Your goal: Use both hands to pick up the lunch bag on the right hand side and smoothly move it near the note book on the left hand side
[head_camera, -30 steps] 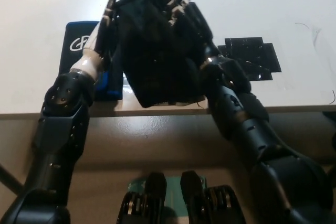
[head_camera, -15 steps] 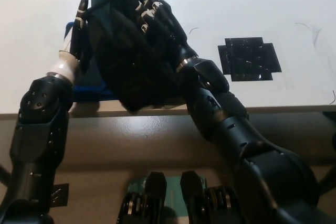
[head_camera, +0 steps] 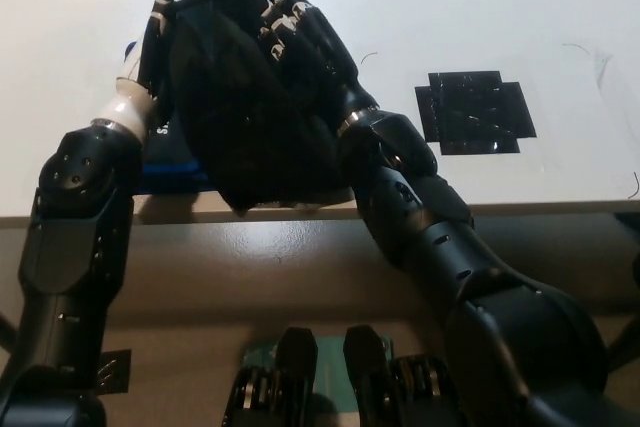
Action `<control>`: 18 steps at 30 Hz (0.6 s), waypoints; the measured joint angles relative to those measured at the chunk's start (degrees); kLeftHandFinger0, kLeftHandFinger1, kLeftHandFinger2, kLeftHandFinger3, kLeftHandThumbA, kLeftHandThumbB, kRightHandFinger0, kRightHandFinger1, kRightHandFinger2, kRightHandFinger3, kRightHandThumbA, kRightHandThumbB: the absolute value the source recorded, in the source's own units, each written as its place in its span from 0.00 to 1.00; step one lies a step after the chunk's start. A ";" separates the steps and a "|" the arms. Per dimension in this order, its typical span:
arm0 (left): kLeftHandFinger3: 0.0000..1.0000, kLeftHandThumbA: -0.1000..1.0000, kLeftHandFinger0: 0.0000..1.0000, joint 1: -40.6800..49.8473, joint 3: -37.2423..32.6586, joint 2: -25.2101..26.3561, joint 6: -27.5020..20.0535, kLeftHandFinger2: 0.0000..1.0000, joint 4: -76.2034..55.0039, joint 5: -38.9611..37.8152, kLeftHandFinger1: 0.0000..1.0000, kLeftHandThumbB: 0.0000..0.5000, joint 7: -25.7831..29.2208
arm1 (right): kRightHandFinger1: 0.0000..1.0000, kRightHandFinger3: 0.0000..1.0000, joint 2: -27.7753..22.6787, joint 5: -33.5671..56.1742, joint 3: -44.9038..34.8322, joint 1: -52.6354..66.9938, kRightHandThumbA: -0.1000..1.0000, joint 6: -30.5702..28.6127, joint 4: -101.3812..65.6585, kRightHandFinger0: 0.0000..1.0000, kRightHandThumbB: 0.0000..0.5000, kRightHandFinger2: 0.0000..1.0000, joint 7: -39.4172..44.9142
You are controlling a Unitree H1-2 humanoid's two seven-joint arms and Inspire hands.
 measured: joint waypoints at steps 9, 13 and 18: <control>1.00 1.00 1.00 -0.53 -1.20 0.17 2.26 1.00 -1.56 0.12 1.00 0.77 -0.13 | 1.00 1.00 -1.02 0.12 -2.53 0.12 1.00 -0.10 -0.35 1.00 0.80 1.00 -0.29; 1.00 1.00 1.00 -0.58 -1.66 0.64 2.47 1.00 -2.16 0.10 1.00 0.82 -0.75 | 1.00 1.00 -1.61 0.08 -3.79 0.37 1.00 -0.15 -0.73 1.00 0.80 1.00 -0.90; 1.00 1.00 1.00 -0.53 -1.94 1.33 2.46 1.00 -2.28 0.07 1.00 0.77 -1.76 | 1.00 1.00 -3.55 -0.45 -3.80 1.39 1.00 -0.22 -1.68 1.00 0.77 1.00 -2.30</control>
